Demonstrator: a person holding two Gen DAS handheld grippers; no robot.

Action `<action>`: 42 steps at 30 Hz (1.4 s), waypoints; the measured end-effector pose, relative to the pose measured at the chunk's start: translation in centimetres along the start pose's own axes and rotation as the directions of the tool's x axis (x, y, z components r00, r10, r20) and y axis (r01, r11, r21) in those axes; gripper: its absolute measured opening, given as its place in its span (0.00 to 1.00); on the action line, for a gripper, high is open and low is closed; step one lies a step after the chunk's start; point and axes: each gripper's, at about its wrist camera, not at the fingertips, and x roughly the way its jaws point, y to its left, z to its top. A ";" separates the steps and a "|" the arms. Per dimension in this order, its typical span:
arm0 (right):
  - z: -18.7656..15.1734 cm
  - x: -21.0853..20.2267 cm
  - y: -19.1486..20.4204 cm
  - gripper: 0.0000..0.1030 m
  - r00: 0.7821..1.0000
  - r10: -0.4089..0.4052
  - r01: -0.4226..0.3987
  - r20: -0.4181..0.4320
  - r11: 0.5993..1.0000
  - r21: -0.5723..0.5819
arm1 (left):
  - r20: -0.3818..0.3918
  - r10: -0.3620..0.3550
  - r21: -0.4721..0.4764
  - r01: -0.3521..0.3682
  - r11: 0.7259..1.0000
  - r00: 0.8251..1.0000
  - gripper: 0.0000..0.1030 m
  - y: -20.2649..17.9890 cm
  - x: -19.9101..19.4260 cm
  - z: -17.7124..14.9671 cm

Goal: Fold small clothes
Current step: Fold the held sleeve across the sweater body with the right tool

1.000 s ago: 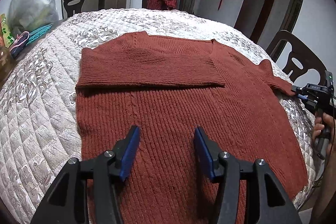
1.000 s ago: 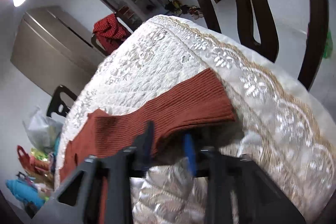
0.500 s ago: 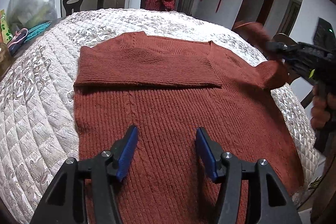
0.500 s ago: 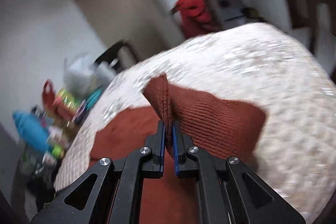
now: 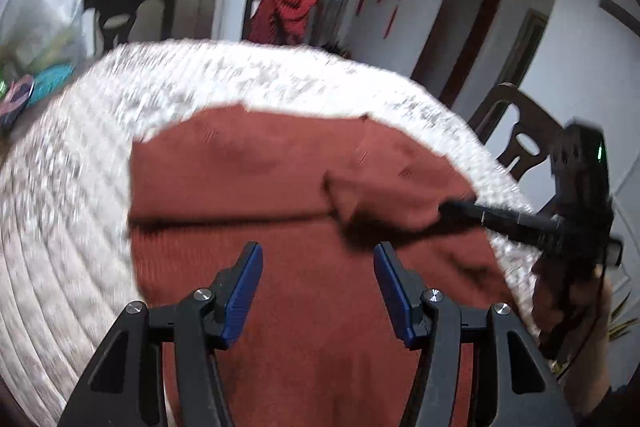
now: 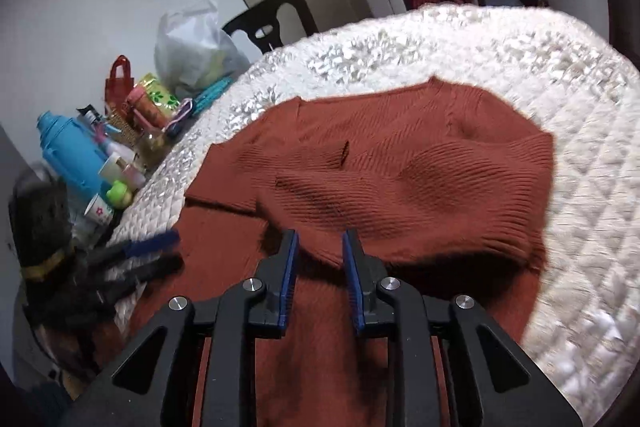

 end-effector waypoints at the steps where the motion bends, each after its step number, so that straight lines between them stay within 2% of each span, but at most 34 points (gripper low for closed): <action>1: -0.1 -0.6 -0.2 0.23 1.000 -0.004 0.004 0.010 1.000 -0.003 | 0.000 -0.017 0.004 0.017 1.000 1.000 0.59 -0.3 0.1 0.7; 4: -0.6 -0.9 -1.1 0.23 0.999 -0.037 0.037 0.022 0.999 0.011 | -0.021 -0.036 0.016 0.036 0.999 0.999 0.58 -1.3 1.8 2.8; 7: -1.1 -0.9 -2.4 0.23 0.999 -0.053 0.052 0.013 0.997 0.050 | -0.084 -0.038 0.026 0.040 0.999 0.996 0.58 -1.9 5.1 3.8; 9: -1.4 -0.8 -3.2 0.23 0.998 -0.065 0.064 0.005 0.995 0.075 | -0.136 -0.037 0.023 0.040 0.999 0.990 0.45 -1.9 7.5 4.1; 12: -1.8 -0.8 -4.0 0.23 0.996 -0.088 0.088 -0.005 0.992 0.093 | -0.200 -0.030 0.012 0.033 0.999 0.979 0.36 -1.9 10.1 3.7; 14: -1.9 -0.8 -4.5 0.23 0.996 -0.084 0.085 -0.011 0.990 0.110 | -0.190 -0.020 0.026 0.025 0.999 0.982 0.34 -2.1 10.6 3.4; 16: -1.9 -0.8 -4.7 0.23 0.997 -0.077 0.078 -0.011 0.990 0.117 | -0.182 -0.027 0.037 0.034 0.999 0.983 0.25 -2.5 10.4 3.4; 17: -2.0 -0.8 -4.7 0.23 0.997 -0.077 0.078 -0.012 0.990 0.118 | -0.183 -0.039 0.039 0.047 0.998 0.982 0.14 -2.7 10.3 3.4; 18: -2.0 -0.7 -4.7 0.23 0.997 -0.076 0.077 -0.013 0.990 0.119 | -0.181 -0.043 0.044 0.052 0.998 0.982 0.08 -2.7 10.2 3.5; 19: -2.0 -0.7 -4.8 0.23 0.997 -0.075 0.076 -0.014 0.989 0.123 | -0.173 -0.046 0.049 0.056 0.997 0.984 0.07 -2.8 10.0 3.8; 24: -2.1 -0.7 -5.0 0.23 0.998 -0.067 0.068 -0.010 0.988 0.138 | -0.072 -0.107 0.052 0.110 0.993 0.992 0.06 -3.3 7.6 6.2; 26: -2.2 -0.7 -4.9 0.23 0.997 -0.075 0.076 -0.012 0.988 0.132 | -0.035 -0.102 0.054 0.104 0.993 0.994 0.06 -2.9 7.2 7.1; 29: -2.1 -0.7 -4.6 0.23 0.996 -0.088 0.089 -0.015 0.988 0.123 | -0.067 -0.083 0.007 0.083 0.996 0.994 0.06 -1.2 8.5 7.5; 32: -2.1 -0.6 -4.5 0.23 0.995 -0.096 0.097 -0.016 0.988 0.119 | -0.140 -0.042 -0.013 0.041 0.999 0.989 0.06 0.2 10.7 6.4; 34: -2.0 -0.6 -4.4 0.23 0.995 -0.099 0.101 -0.017 0.988 0.116 | -0.156 -0.022 -0.025 0.018 1.000 0.988 0.07 1.0 11.4 5.6; 37: -2.0 -0.5 -4.4 0.23 0.995 -0.102 0.104 -0.018 0.988 0.113 | -0.141 -0.032 -0.049 0.026 0.998 0.990 0.10 1.7 11.1 5.1; 40: -2.0 -0.5 -4.3 0.23 0.993 -0.114 0.115 -0.020 0.988 0.103 | -0.109 0.028 -0.026 -0.031 0.999 0.994 0.10 1.6 9.8 5.4; 42: -1.9 -0.5 -3.9 0.23 0.990 -0.138 0.139 -0.023 0.987 0.080 | -0.068 0.039 -0.011 -0.040 0.999 0.997 0.10 1.3 8.3 5.6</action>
